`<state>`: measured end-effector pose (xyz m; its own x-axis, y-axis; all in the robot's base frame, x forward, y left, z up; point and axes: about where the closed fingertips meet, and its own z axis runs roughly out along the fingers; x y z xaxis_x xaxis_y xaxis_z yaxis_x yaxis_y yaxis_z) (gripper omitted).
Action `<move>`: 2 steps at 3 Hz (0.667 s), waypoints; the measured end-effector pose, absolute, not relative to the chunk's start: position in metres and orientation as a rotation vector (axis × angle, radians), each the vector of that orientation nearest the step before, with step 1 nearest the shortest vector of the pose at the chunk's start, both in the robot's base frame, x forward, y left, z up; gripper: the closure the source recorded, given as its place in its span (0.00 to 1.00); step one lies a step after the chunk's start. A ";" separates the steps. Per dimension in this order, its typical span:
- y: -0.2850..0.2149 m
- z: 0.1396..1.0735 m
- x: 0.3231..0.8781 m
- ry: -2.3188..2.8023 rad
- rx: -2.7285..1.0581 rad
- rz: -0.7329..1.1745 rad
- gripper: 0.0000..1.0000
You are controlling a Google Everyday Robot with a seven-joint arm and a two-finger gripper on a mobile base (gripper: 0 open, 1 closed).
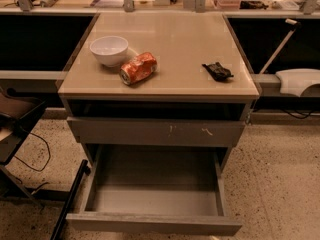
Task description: Close middle drawer
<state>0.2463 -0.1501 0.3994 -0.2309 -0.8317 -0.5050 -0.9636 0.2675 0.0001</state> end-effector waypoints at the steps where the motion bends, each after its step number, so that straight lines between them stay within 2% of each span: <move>1: -0.135 0.378 0.262 2.145 -1.612 0.484 0.00; 2: -0.107 0.366 0.285 2.127 -1.628 0.507 0.00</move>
Offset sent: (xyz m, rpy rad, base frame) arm 0.0772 0.0848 -0.0485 0.0487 0.0245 0.0538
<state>0.2850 -0.1071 0.3659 -0.2318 -0.8172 -0.5277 -0.9673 0.2509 0.0364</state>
